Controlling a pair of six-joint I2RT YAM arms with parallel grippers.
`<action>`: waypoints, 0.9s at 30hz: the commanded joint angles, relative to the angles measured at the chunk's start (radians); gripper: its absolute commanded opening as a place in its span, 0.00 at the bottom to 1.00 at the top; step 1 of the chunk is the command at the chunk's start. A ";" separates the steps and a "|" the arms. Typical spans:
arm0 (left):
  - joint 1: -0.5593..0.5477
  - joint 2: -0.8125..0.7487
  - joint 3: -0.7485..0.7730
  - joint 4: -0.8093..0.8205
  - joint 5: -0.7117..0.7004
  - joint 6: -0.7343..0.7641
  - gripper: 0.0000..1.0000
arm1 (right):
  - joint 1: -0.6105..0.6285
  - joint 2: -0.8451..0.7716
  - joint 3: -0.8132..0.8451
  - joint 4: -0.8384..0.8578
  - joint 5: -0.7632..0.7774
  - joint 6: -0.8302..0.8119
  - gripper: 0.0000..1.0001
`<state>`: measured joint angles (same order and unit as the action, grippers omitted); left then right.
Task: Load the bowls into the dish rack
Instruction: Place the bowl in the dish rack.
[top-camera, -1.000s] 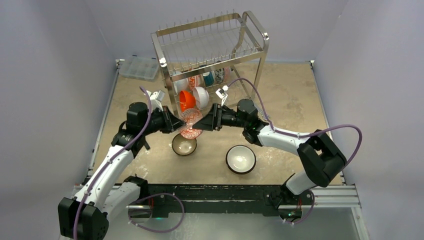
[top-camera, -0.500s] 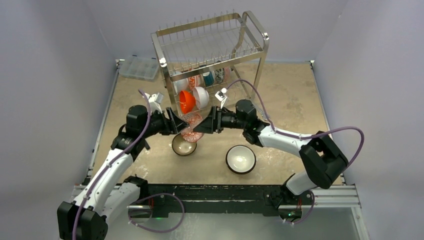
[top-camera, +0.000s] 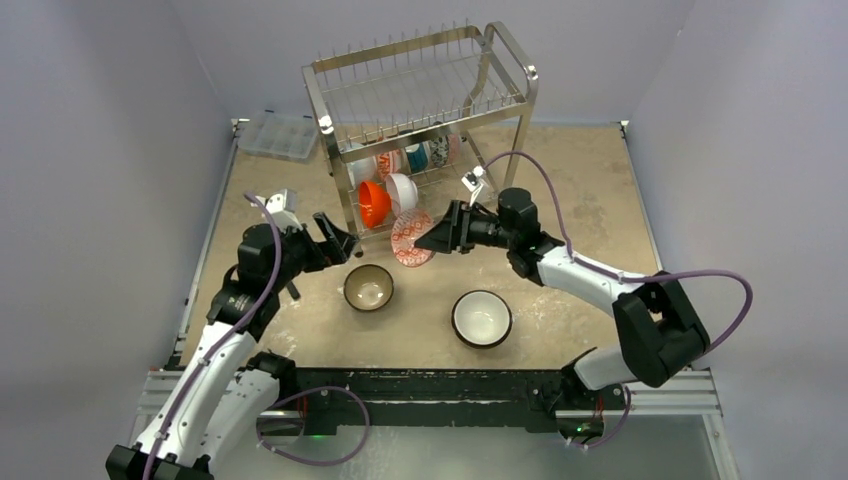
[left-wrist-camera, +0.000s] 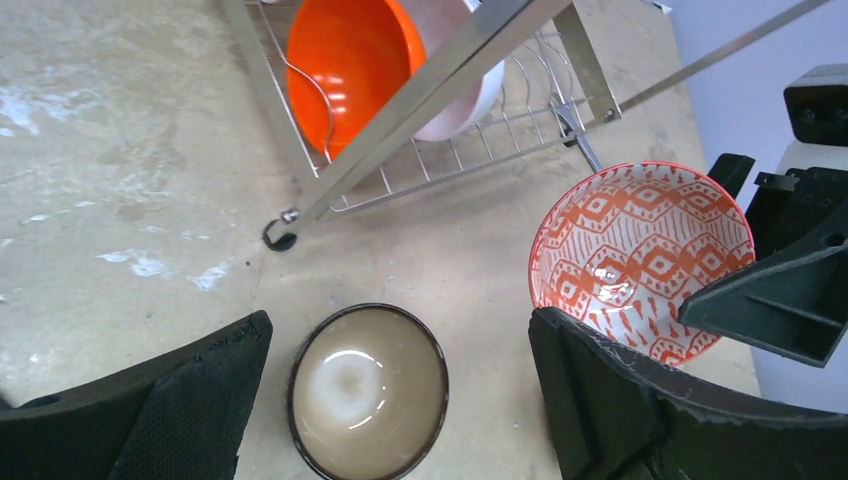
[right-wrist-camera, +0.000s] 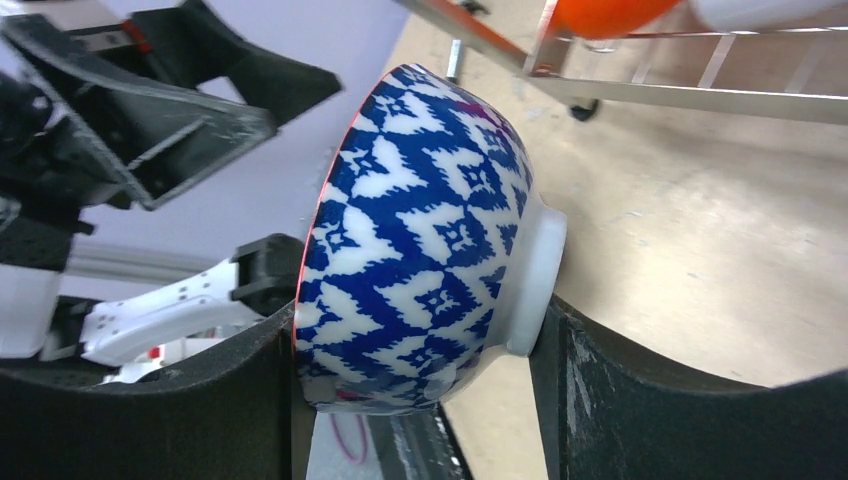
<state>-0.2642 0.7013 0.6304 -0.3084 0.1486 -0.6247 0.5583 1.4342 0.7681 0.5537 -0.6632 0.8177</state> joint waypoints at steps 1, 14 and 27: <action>-0.001 -0.023 0.031 -0.008 -0.080 0.058 0.99 | -0.050 -0.010 0.083 -0.152 0.018 -0.179 0.00; -0.001 -0.054 0.092 -0.107 -0.171 0.260 0.99 | -0.130 0.166 0.430 -0.432 0.264 -0.451 0.00; -0.002 -0.051 0.085 -0.105 -0.161 0.260 0.99 | -0.128 0.356 0.617 -0.468 0.514 -0.571 0.00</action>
<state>-0.2642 0.6598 0.7010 -0.4313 -0.0048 -0.3813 0.4274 1.7748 1.3159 0.0639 -0.2230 0.2848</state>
